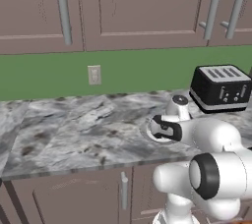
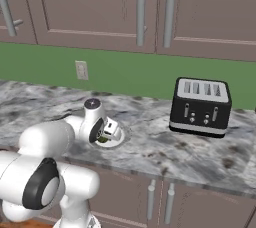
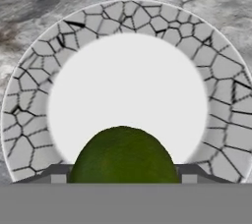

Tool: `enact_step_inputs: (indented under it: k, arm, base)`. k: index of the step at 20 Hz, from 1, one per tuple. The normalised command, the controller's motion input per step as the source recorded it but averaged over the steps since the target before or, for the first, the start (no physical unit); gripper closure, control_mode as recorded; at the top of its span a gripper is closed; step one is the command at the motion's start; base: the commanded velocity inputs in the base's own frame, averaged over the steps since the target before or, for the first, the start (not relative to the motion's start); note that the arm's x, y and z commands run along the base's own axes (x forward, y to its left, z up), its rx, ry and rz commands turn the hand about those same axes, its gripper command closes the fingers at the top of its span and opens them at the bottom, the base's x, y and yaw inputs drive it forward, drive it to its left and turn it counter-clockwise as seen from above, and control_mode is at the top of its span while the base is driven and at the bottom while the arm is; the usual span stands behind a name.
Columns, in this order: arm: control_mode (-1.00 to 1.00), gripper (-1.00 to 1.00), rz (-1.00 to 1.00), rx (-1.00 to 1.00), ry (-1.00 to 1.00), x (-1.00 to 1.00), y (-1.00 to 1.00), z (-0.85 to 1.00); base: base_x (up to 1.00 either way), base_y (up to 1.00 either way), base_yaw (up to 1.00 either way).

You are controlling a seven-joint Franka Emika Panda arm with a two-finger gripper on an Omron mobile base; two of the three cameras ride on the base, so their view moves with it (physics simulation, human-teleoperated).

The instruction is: Pick lime from the fridge and place it on the plate on the counter.

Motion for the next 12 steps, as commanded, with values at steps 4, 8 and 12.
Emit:
enact_step_inputs:
  k: [4, 8, 12]
  arm:
    - [-1.00, 1.00, 0.00, 0.00, 0.00, 0.02, 0.00, -0.16]
    - [-1.00, -1.00, 0.00, 0.00, 0.00, 0.04, 0.00, -0.06]
    - [-1.00, -1.00, 0.04, 0.02, 0.00, 0.04, 0.00, 0.00]
  base:
    - [0.00, 0.00, 0.00]
    - [0.00, 0.00, 0.00]
    - [0.00, 0.00, 0.00]
